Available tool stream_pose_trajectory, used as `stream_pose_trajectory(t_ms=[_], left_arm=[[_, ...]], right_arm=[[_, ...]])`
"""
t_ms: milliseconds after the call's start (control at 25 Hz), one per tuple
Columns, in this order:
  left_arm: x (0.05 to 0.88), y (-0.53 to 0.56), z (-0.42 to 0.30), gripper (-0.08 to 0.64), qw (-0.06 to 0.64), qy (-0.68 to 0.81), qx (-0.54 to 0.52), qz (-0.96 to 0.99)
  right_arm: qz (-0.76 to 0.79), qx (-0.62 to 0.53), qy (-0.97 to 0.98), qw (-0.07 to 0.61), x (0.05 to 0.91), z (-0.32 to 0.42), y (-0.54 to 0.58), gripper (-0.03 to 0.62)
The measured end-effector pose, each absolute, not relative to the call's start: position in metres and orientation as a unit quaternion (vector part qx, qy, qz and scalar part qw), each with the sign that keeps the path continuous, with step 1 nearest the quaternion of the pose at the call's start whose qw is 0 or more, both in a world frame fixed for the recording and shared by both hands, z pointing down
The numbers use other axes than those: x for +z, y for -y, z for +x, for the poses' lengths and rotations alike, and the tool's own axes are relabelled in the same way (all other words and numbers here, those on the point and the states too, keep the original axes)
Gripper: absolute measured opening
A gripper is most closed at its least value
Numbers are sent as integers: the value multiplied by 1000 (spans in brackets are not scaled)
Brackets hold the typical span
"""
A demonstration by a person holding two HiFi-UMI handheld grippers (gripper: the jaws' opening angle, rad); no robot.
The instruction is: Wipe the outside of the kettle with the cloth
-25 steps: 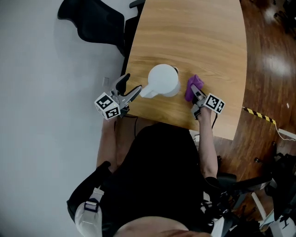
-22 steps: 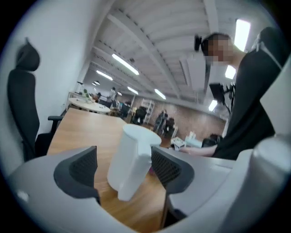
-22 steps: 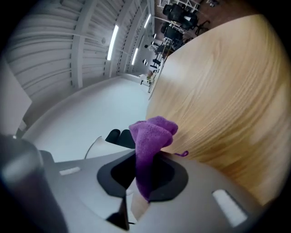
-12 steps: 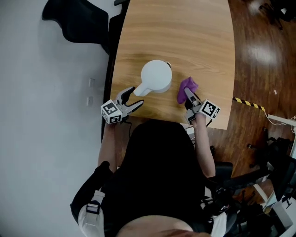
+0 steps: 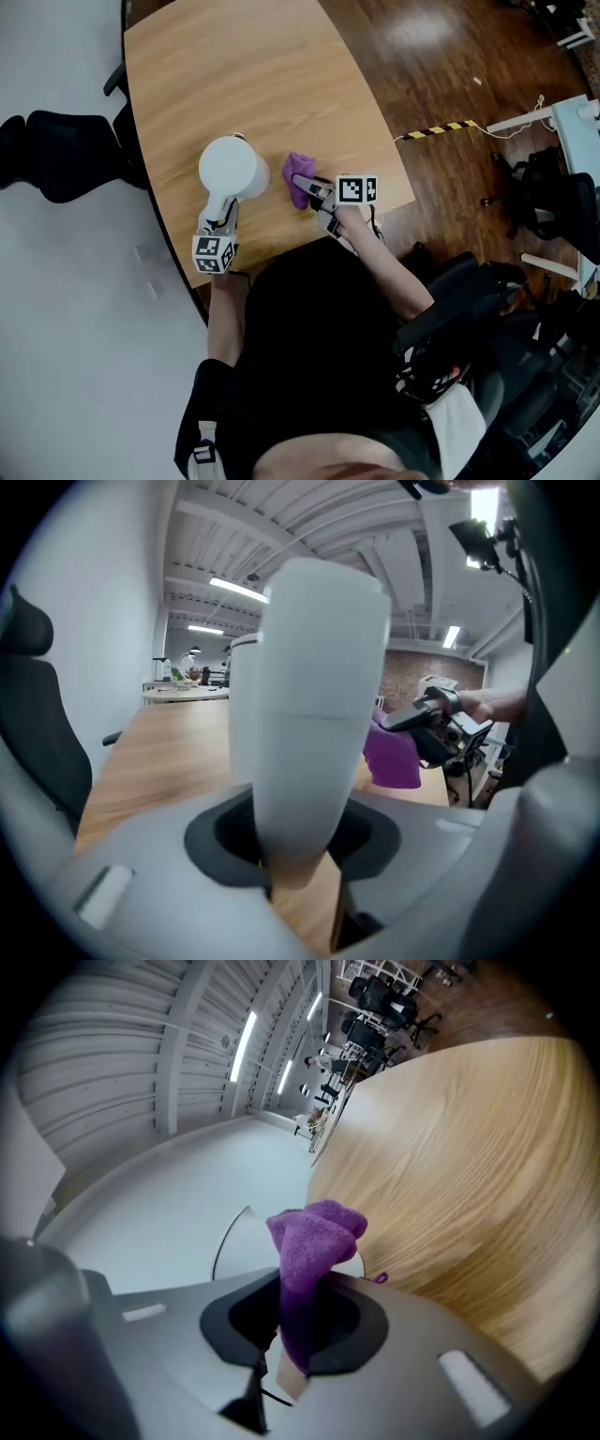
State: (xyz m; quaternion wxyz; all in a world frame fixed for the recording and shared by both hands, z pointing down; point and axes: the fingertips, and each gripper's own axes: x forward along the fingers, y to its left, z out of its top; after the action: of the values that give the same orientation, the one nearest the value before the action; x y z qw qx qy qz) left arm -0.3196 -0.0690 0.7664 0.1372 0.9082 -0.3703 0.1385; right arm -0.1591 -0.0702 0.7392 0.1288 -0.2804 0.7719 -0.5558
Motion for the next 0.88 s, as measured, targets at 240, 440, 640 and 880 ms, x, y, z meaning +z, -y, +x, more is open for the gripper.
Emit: stream_pose_trajectory(t_ms=[240,440,640,880], left_arm=[[733,80,-294,54,173,368,181,895],[729,89,-290,55,178,341,169,907],[701,89,-283,52,192,338,161,907],[644,103,-277,41,360,320,0,876]], right_arm=[[-281,-632,-705,161,712,-120,62,51],[-331,-651,-668,143,706,-113,52,51],[-332,-645,-671,152,702,-106,50,51],[-352,-673,-629,167,692,-86,37,51]])
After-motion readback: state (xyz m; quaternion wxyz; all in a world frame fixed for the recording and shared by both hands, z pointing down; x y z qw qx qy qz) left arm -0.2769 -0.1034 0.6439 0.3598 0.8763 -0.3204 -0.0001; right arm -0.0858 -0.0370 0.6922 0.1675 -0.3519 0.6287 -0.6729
